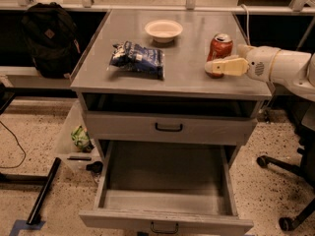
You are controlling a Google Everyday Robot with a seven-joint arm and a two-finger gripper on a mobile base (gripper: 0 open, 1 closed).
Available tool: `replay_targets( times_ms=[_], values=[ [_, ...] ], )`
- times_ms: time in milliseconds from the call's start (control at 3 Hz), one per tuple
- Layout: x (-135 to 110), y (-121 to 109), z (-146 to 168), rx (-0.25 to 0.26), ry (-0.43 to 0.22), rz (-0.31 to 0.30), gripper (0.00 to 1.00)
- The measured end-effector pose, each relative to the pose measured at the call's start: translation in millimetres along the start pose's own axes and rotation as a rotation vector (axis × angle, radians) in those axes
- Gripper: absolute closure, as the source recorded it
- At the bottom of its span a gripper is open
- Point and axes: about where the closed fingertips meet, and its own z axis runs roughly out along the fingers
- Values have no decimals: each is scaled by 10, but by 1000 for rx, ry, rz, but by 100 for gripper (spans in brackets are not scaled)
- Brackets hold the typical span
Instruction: Place coke can into middle drawer
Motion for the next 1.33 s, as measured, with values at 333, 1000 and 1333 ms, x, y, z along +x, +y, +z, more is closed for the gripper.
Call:
replay_targets(
  times_ms=[333, 1000, 1333],
  values=[
    [70, -137, 233, 51, 12, -21, 0],
    [123, -260, 435, 98, 20, -38, 0],
    [123, -260, 435, 98, 20, -38, 19]
  ],
)
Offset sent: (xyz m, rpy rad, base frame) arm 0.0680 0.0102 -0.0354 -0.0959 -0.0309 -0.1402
